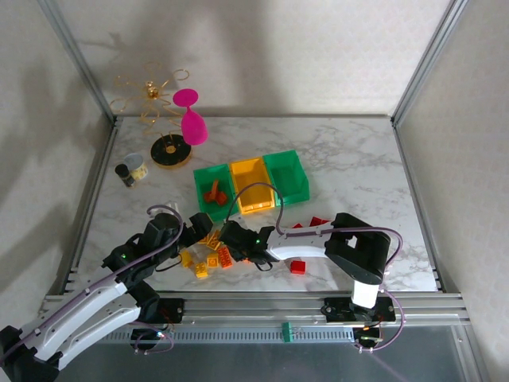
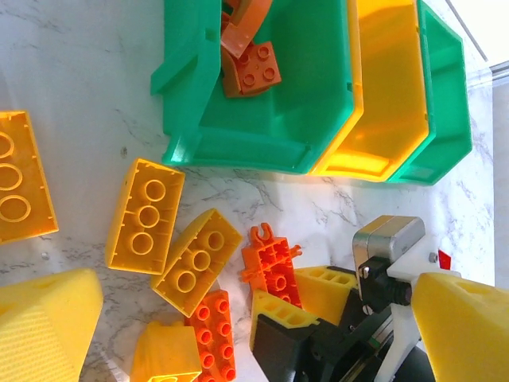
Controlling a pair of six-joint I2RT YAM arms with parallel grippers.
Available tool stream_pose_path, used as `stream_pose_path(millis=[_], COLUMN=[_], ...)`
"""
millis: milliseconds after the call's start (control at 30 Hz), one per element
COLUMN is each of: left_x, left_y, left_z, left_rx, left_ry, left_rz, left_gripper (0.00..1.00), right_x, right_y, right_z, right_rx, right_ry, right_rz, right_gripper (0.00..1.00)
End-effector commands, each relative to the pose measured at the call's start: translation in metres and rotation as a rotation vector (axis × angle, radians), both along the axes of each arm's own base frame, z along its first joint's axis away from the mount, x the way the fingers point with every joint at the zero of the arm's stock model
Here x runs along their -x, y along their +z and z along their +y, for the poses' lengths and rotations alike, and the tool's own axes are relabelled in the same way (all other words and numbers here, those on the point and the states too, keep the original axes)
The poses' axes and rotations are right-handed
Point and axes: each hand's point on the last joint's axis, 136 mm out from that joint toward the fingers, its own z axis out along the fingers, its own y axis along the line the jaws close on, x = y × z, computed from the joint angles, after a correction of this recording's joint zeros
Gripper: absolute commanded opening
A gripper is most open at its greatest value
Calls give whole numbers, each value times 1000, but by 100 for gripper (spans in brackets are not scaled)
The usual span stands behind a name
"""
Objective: Sort the legos into containers by color
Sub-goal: Pick up the lego from the bottom-center of the table.
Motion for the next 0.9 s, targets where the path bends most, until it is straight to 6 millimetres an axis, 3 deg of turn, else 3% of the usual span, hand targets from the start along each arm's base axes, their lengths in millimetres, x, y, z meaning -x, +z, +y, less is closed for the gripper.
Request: stream_pose_path(millis=[0, 167, 333, 533, 733, 867], left_x=[0, -4, -7, -11, -13, -14], left_y=[2, 8, 14, 29, 41, 42], left_z=[0, 0, 2, 14, 21, 29], left_rx=[0, -9, -22, -77, -101, -131], left_ry=[0, 8, 19, 60, 89, 118], left_rz=[-7, -24, -38, -69, -95, -103], left_gripper=[100, 100, 99, 100, 100, 100], right_x=[1, 0, -12, -49, -89, -113], right_y=[8, 27, 59, 89, 113, 109], right_z=[1, 0, 4, 7, 27, 43], right_rx=[-11, -51, -98, -162, -199, -238], right_ry=[-11, -24, -29, -76, -92, -99], right_rz=[-16, -32, -74, -114, -178, -160], right_gripper=[35, 33, 32, 34, 34, 35])
